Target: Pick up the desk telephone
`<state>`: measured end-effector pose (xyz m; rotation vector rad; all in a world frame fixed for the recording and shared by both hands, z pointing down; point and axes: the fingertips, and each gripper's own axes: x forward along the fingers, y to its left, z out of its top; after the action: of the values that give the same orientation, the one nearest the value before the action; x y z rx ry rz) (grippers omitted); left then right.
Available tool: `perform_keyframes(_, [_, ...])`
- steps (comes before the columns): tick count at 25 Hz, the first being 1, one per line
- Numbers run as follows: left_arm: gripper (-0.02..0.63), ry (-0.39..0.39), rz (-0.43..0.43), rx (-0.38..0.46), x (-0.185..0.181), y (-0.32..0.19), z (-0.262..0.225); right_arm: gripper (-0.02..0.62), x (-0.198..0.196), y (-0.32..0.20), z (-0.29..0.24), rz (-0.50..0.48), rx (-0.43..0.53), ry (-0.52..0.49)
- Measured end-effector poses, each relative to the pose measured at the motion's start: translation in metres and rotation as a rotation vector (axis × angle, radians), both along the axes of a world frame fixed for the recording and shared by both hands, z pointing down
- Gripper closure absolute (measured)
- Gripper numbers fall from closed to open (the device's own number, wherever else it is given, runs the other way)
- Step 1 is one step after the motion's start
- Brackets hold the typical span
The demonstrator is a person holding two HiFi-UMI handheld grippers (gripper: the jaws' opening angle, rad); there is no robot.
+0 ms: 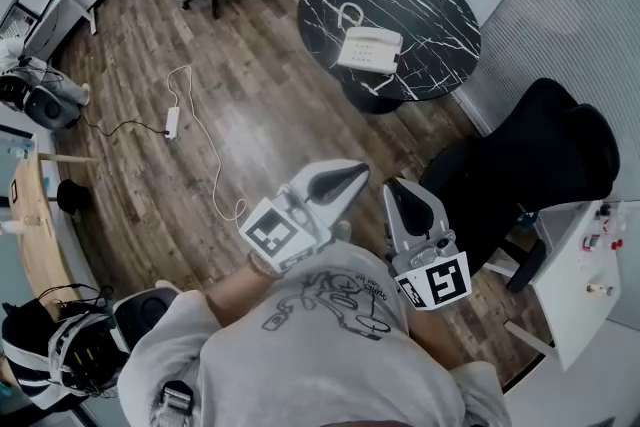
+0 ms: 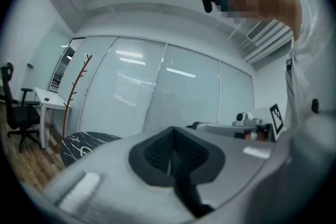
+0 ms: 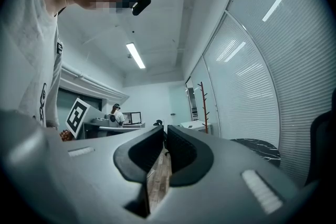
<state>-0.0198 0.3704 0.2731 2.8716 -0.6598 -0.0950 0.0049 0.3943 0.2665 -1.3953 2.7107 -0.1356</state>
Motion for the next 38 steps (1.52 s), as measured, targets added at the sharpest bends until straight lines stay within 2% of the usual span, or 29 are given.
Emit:
perform_keyframes(9, [0.611, -0.009, -0.014, -0.025, 0.009, -0.027, 0.021, 0.568, 0.012, -0.024, 0.022, -0.012, -0.022, 0.009])
perform_keyframes(16, [0.611, 0.001, 0.0, -0.019, 0.022, -0.08, 0.023, 0.567, 0.02, -0.078, 0.027, -0.011, -0.026, 0.027])
perform_keyframes(33, [0.609, 0.006, 0.028, -0.041, 0.019, -0.325, 0.021, 0.555, 0.018, -0.322, 0.021, 0.015, -0.047, 0.028])
perform_keyframes(38, [0.606, 0.011, 0.027, -0.031, 0.01, -0.383, 0.017, 0.554, 0.009, -0.383, 0.019, 0.01, -0.04, 0.036])
